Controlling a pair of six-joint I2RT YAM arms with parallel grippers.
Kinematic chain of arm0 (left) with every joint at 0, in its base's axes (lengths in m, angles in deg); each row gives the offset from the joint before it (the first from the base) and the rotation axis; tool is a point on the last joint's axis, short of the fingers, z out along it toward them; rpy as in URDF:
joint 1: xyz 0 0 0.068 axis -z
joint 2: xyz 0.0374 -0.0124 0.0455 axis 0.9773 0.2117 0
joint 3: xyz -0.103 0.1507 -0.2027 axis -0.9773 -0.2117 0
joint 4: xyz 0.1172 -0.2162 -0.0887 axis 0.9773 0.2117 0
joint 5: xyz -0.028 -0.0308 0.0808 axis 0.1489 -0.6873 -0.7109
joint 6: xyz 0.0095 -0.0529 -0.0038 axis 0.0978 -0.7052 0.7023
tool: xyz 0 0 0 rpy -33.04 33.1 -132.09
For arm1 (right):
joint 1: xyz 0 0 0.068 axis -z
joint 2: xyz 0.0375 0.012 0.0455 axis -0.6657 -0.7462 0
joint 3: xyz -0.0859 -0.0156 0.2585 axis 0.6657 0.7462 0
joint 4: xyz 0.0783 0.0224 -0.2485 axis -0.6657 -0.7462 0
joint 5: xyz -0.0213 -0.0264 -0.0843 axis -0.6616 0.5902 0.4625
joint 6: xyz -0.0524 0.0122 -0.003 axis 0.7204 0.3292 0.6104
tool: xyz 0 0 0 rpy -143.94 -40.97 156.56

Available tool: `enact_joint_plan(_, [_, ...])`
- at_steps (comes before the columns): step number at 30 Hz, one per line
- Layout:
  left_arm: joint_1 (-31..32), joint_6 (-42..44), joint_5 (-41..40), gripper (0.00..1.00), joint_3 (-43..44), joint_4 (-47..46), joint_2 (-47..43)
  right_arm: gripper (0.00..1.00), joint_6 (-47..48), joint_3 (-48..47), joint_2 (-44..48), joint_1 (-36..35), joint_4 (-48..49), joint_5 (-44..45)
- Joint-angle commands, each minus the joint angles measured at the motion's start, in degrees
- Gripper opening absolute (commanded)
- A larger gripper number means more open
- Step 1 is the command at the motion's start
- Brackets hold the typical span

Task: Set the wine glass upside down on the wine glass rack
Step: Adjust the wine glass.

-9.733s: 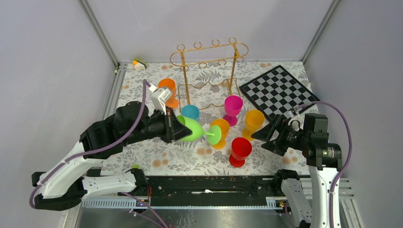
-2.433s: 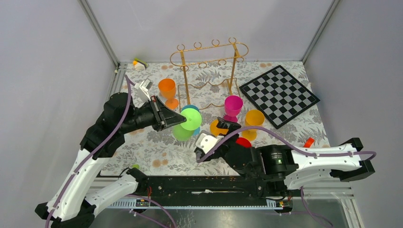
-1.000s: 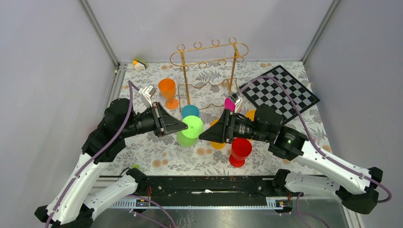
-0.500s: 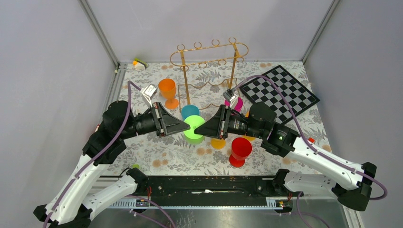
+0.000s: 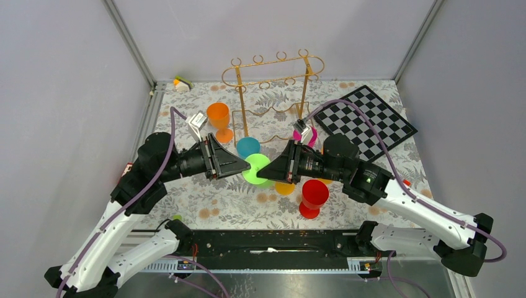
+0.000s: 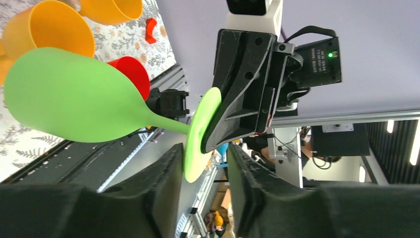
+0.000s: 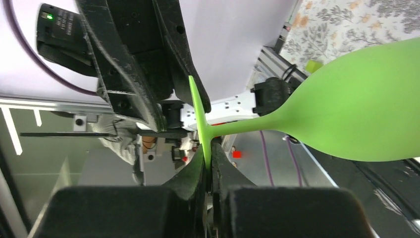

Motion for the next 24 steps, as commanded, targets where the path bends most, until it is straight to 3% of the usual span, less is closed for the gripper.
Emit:
enact_joint_plan(1, [0.25,0.77,0.72,0.43,0.34,-3.57,-0.08,0.00,6.19,-4.62,-0.20,0.53,-11.01,0.03])
enact_joint_plan(9, [0.25,2.70,-0.43,0.75,1.91,-2.76,0.56,0.00,9.94,-7.54,0.24,0.63,-22.07,-0.64])
enact_joint_plan(17, [0.17,9.49,-6.38,0.77,8.59,8.48,3.15,0.00,17.18,-17.70,-2.74,0.88,-41.20,0.61])
enact_joint_plan(24, [-0.97,15.15,-11.28,0.78,16.08,17.53,7.23,0.00,26.09,-17.52,0.88,2.30,-42.25,2.98])
